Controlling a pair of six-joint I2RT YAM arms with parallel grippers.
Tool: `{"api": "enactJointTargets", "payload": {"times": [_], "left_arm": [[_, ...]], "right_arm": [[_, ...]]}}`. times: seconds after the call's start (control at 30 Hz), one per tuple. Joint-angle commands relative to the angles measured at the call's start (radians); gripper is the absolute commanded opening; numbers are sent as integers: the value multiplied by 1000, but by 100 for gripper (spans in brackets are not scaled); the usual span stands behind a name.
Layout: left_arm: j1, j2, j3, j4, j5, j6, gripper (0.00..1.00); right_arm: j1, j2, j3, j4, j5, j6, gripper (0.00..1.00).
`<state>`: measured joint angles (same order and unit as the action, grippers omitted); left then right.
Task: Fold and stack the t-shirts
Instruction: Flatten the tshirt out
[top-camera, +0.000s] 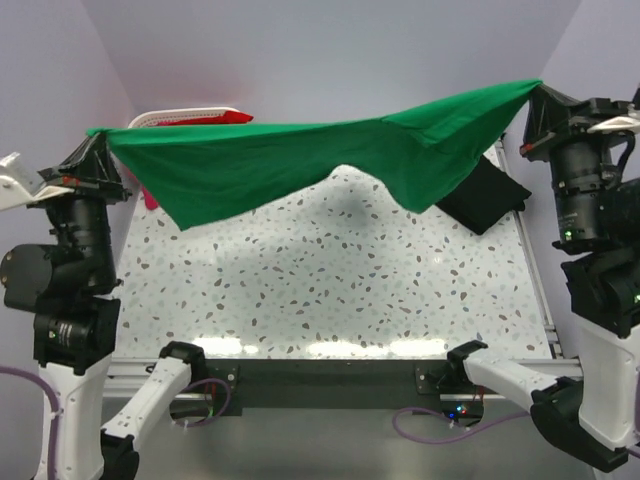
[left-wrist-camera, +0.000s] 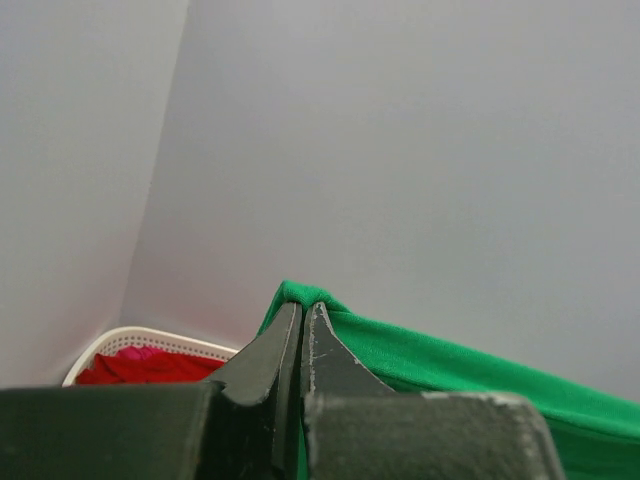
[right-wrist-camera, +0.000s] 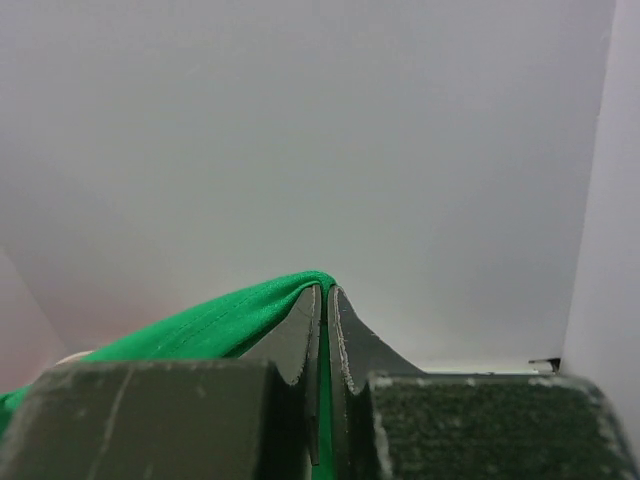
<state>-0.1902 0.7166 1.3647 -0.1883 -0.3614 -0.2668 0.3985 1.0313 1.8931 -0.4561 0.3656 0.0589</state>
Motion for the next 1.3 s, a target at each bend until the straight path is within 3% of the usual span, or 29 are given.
{"api": "enactJointTargets", "payload": {"times": [0.0, 0.23, 0.53, 0.6, 0.63, 0.7, 0.73, 0.8, 0.83, 1.0, 1.13, 1.27], "left_arm": [[3, -5, 25, 9, -40, 34, 0], [3, 120, -6, 73, -42, 24, 0], [21, 478, -148, 216, -63, 40, 0], [38, 561, -168, 240, -54, 34, 13], [53, 642, -168, 250, -36, 29, 38], [61, 716, -141, 245, -22, 26, 64], [61, 771, -125, 236, -16, 26, 78], [58, 797, -105, 214, 11, 5, 86], [60, 793, -113, 220, 33, -2, 90], [60, 698, -275, 329, 159, -34, 99], [58, 661, -400, 345, 213, -69, 100], [58, 691, -457, 252, 226, -120, 100]], "right_arm": [[-1, -23, 75, 46, -2, -48, 0], [-3, 76, 103, 80, 38, -88, 0], [-33, 478, -32, 238, 104, -65, 0], [-76, 637, 12, 241, 50, 7, 0], [-93, 706, 47, 212, 29, 22, 9], [-130, 830, 223, 139, -41, 50, 38], [-138, 955, 292, 96, -68, 55, 75], [-147, 1044, 450, -34, -109, 62, 95], [-145, 1058, 452, -44, -131, 67, 98], [-145, 854, 70, 128, -220, 123, 99], [-144, 681, -194, 209, -312, 215, 99], [-138, 543, -449, 247, -364, 277, 99]]}}
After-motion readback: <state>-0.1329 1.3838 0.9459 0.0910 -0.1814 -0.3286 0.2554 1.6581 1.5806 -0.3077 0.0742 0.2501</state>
